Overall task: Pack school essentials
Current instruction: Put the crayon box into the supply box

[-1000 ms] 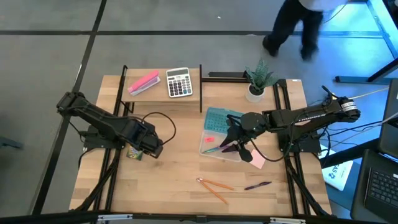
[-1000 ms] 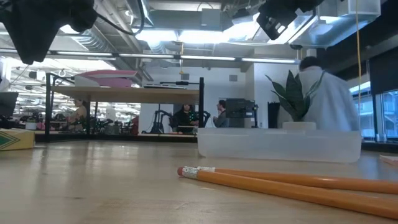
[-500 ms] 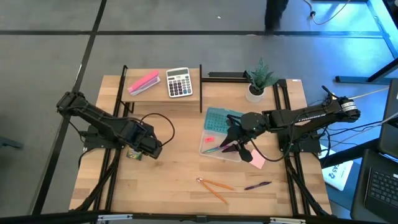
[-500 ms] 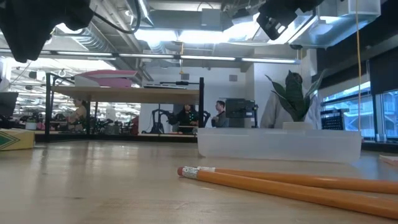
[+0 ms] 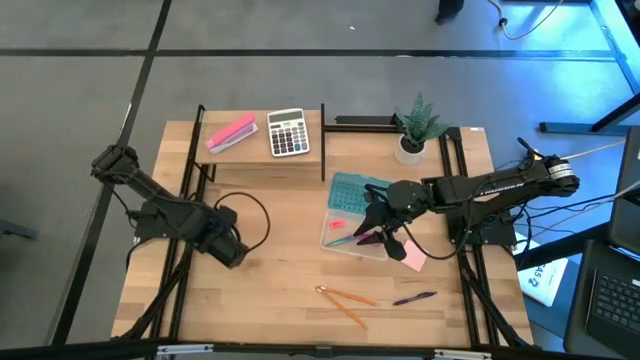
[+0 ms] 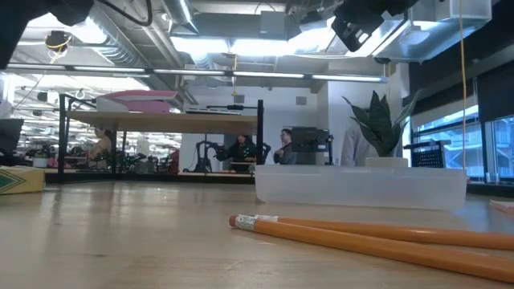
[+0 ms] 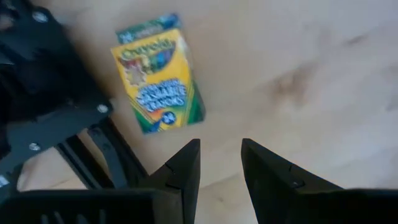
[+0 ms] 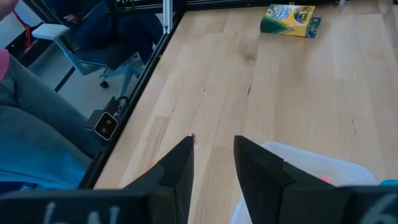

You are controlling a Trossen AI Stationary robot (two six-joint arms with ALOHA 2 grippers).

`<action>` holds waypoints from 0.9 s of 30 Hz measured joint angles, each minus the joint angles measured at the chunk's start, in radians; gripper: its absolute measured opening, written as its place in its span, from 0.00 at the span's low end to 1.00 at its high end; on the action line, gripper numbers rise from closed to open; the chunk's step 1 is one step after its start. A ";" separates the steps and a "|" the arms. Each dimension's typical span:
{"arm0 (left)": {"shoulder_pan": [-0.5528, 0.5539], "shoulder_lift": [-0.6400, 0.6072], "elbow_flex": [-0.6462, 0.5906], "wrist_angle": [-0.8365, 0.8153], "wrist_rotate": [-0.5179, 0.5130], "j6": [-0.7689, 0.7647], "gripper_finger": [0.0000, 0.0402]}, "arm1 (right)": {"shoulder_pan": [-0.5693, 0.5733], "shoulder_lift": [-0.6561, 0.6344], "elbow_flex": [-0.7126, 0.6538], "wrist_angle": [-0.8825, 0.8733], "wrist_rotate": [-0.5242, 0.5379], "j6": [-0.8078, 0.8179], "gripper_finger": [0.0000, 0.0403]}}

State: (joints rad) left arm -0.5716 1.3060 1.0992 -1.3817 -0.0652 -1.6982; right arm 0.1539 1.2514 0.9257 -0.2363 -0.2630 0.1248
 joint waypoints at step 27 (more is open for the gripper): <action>0.034 -0.285 -0.232 0.125 -0.023 -0.128 0.38 | 0.000 0.000 0.000 0.000 0.000 -0.001 0.29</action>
State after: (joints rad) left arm -0.5377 1.0210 0.8673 -1.2570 -0.0879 -1.8257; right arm 0.1539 1.2518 0.9257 -0.2360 -0.2630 0.1242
